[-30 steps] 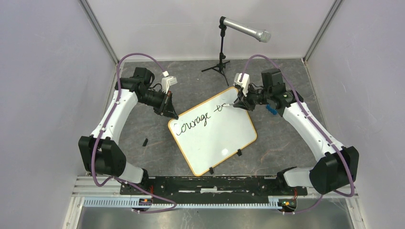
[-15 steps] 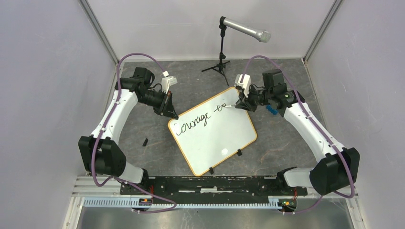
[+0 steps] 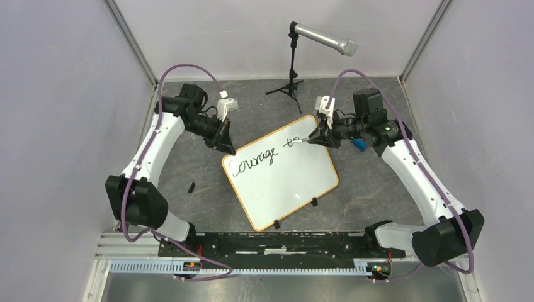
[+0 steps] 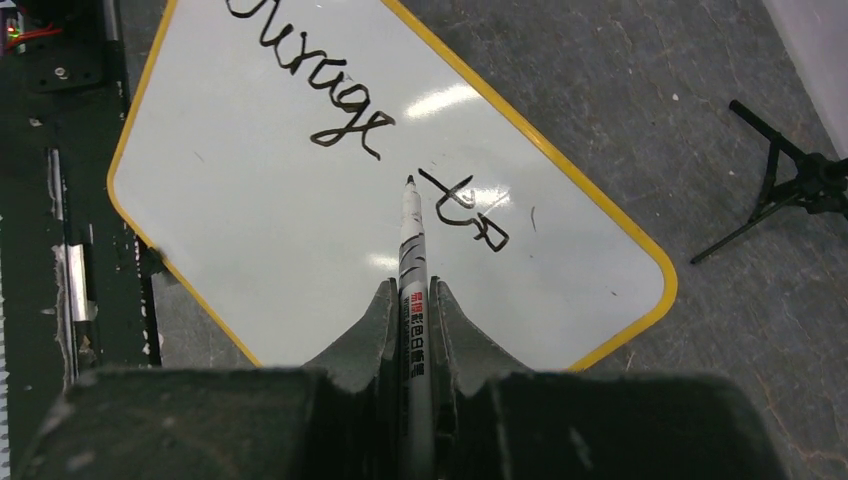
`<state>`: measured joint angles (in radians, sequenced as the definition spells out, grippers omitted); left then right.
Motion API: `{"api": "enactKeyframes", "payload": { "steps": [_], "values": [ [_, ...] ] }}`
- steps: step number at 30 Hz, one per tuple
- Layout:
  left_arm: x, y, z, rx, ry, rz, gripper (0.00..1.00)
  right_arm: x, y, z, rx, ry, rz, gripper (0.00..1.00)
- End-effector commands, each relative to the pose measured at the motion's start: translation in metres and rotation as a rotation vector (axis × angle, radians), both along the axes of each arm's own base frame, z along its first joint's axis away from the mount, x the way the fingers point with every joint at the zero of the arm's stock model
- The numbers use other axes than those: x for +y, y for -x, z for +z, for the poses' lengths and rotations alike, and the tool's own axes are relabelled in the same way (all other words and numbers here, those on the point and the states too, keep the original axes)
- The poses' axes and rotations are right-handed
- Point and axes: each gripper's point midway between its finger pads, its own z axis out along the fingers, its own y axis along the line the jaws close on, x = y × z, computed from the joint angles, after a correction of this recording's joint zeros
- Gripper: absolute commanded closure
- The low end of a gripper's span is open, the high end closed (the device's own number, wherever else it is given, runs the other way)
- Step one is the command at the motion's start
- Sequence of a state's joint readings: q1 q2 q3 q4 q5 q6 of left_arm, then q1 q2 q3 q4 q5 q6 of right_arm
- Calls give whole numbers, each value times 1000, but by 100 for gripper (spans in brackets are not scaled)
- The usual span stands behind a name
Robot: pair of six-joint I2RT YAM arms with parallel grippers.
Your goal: Write a sentence on the whiteboard
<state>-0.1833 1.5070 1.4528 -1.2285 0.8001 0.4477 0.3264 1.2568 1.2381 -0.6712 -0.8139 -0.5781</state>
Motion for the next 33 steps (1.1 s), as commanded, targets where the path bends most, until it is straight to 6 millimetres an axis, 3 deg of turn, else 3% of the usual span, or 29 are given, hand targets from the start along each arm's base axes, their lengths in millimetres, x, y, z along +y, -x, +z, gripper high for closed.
{"api": "enactKeyframes", "payload": {
  "steps": [1, 5, 13, 17, 24, 33],
  "values": [
    [5, -21, 7, -113, -55, -58, 96, 11, 18, 16, -13, -48, 85, 100],
    [7, -30, 9, -123, -85, -78, 91, 18, 26, 9, 4, -50, 115, 100],
    [3, -29, 35, -169, -1, 19, 46, 37, 52, -1, 30, -52, 203, 100],
    [0, -17, 46, -155, 88, 66, 36, 45, 63, -9, 51, -55, 219, 100],
    [14, -3, 31, -73, 108, 142, 28, 50, 80, -40, 113, -8, 206, 100],
    [19, -2, 13, -1, 159, 188, 24, 56, 87, -61, 119, -26, 179, 100]
  ]
}}
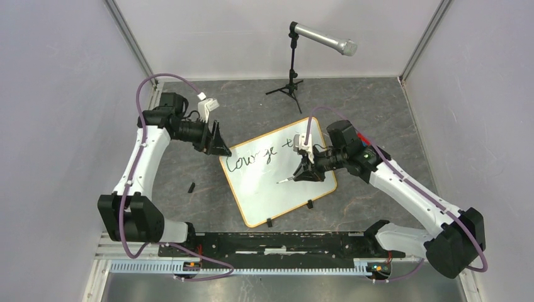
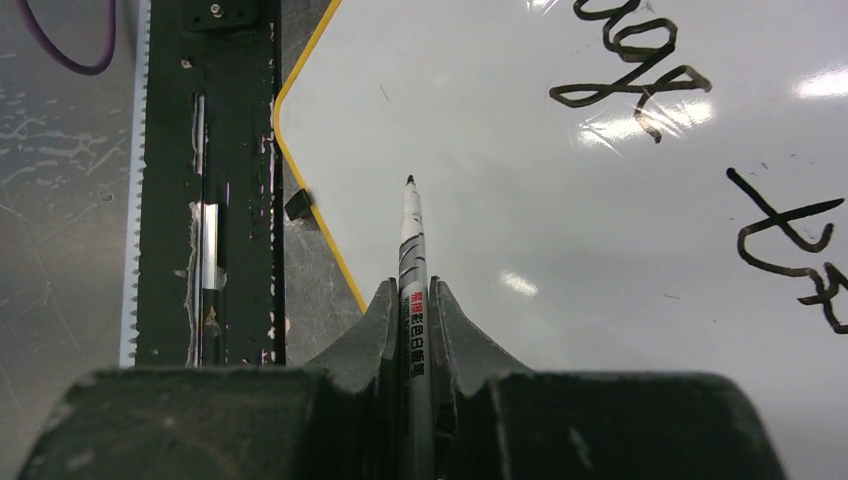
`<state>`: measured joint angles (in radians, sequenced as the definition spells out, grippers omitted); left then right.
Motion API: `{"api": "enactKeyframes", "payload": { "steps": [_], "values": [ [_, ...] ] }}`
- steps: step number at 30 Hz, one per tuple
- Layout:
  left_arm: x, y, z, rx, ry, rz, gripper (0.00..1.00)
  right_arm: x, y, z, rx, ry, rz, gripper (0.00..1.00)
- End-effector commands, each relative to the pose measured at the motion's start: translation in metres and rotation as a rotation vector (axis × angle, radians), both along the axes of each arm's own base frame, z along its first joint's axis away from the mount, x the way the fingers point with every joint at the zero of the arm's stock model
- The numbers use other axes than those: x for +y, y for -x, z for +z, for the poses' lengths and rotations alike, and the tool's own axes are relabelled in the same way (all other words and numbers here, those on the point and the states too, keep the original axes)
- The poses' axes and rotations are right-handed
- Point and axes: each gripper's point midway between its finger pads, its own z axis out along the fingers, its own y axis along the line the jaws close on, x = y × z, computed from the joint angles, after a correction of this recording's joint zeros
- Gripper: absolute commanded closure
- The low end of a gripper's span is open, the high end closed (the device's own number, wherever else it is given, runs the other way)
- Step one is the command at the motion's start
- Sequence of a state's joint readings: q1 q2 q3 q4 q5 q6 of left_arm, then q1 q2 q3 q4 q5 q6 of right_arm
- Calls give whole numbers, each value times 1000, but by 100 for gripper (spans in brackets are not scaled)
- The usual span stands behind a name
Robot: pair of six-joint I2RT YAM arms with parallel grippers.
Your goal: Write a sentence on the whiteboard
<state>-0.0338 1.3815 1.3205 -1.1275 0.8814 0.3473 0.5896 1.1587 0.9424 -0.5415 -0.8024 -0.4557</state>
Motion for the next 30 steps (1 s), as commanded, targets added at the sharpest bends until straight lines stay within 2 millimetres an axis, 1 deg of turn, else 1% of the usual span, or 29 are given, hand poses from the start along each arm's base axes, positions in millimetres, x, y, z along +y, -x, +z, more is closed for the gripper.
{"api": "enactKeyframes", "payload": {
  "steps": [1, 6, 10, 12, 14, 18, 24, 28, 30],
  "values": [
    [-8, 1, 3, 9, 63, 0, 24, 11, -4, 8, -47, -52, -24, 100],
    [-10, 7, -2, 20, 84, -22, 25, 30, -2, 19, -98, -111, -31, 100],
    [-13, 11, -1, 16, 105, -38, 30, 45, 1, 18, -124, -116, -31, 100],
    [-14, 12, 1, 13, 118, -48, 32, 52, 5, 16, -135, -122, -21, 100],
    [-16, 13, 0, 21, 131, -56, 36, 59, 10, 14, -140, -126, -10, 100],
    [-17, 12, -2, 35, 136, -63, 47, 70, 17, 13, -147, -140, 17, 100],
    [-23, 12, -11, 72, 124, -85, 49, 84, 26, 14, -155, -170, 60, 100],
    [-25, 13, -21, 107, 110, -109, 47, 87, 28, 11, -157, -177, 71, 100],
    [-26, 13, -23, 119, 115, -125, 48, 86, 29, 11, -159, -177, 75, 100]
  ]
}}
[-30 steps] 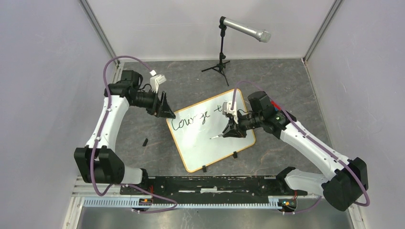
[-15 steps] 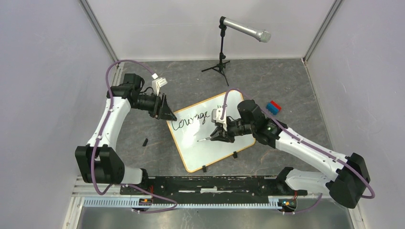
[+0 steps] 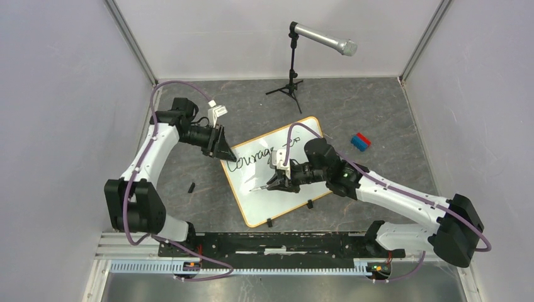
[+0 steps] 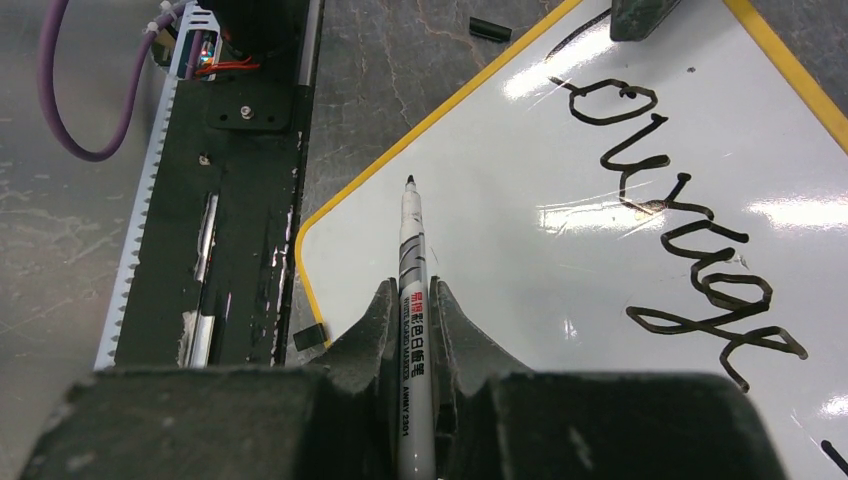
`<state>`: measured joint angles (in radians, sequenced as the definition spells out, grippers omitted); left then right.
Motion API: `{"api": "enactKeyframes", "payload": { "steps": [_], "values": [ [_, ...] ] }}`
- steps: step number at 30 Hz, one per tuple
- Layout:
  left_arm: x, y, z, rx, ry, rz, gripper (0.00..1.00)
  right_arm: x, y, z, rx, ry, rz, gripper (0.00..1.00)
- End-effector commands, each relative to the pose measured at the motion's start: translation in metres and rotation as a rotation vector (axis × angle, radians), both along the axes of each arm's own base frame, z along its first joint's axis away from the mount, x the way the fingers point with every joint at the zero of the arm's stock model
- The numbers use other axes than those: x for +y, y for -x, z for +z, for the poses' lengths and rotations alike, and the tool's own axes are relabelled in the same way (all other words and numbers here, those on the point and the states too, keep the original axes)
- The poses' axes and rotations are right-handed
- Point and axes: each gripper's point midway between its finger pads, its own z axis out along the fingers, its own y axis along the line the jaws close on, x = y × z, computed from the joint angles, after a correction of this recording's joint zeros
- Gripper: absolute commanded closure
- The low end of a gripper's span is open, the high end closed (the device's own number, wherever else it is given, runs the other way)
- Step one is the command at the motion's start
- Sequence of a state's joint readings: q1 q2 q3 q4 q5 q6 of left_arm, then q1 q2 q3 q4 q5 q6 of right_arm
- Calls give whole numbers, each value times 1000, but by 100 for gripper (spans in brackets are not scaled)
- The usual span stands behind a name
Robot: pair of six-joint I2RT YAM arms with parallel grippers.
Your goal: Write a sentence on the whiteboard
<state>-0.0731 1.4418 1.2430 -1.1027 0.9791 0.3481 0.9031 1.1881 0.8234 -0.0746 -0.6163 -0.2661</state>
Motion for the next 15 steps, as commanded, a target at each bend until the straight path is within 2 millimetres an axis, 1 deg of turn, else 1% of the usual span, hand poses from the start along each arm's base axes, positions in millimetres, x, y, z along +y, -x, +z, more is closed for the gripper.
{"api": "enactKeyframes", "payload": {
  "steps": [1, 5, 11, 13, 14, 15],
  "values": [
    [-6, 0, 0, 8, 43, -59, 50, 5, -3, 5, -31, -37, -3, 100],
    [-11, -1, 1, 39, 91, -79, 62, 4, -3, 0, -30, -27, -5, 100],
    [-12, -2, 2, 65, 105, -102, 88, 6, -3, -2, -36, -50, 1, 100],
    [-11, -2, 0, 57, 91, -103, 95, 5, -5, -3, -45, -48, -10, 100],
    [-10, -2, 0, 54, 83, -102, 97, 5, -7, -4, -51, -47, -18, 100],
    [-10, -3, -1, 50, 78, -103, 98, 4, -8, -5, -57, -43, -27, 100]
  ]
}}
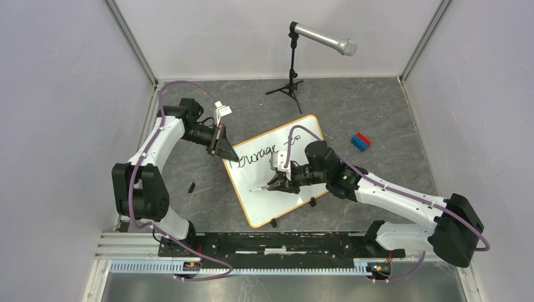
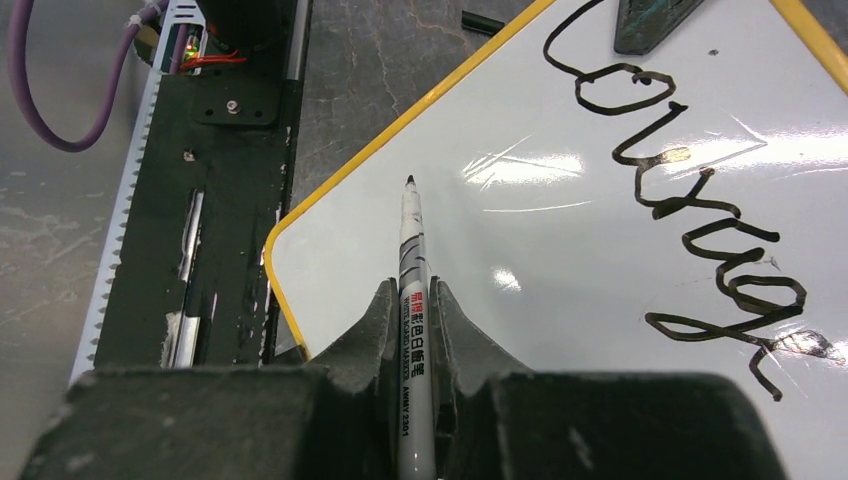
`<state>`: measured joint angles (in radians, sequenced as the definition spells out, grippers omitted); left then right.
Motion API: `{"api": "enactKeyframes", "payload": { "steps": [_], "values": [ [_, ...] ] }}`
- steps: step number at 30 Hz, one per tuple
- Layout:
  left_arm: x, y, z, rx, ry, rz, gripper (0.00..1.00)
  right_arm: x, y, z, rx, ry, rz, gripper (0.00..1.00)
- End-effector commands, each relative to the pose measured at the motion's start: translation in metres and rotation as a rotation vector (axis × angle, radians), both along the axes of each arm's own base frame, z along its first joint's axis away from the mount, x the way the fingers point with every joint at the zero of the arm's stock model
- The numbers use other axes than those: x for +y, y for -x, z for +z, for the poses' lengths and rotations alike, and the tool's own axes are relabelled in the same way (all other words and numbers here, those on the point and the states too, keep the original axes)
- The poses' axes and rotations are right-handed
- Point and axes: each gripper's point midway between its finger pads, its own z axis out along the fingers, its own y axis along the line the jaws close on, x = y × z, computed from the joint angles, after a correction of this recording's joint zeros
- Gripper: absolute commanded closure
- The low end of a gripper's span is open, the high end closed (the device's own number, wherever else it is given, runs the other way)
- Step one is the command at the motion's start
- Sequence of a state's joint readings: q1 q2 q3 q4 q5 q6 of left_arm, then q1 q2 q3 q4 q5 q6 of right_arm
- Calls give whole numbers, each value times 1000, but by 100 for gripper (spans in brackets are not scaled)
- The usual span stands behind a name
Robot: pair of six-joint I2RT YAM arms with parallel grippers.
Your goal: Write a sentence on the whiteboard
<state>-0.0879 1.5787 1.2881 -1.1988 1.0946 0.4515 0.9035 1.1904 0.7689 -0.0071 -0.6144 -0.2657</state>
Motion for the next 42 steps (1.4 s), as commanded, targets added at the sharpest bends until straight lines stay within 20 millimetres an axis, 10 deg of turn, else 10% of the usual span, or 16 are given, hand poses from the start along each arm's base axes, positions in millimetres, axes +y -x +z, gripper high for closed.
{"api": "enactKeyframes", "payload": {
  "steps": [1, 42],
  "values": [
    [5, -4, 6, -65, -21, -16, 98, 4, -10, 6, -55, -32, -31, 100],
    [12, -4, -2, -134, -74, -59, 98, 22, -32, 16, -60, 3, -99, 100]
  ]
}}
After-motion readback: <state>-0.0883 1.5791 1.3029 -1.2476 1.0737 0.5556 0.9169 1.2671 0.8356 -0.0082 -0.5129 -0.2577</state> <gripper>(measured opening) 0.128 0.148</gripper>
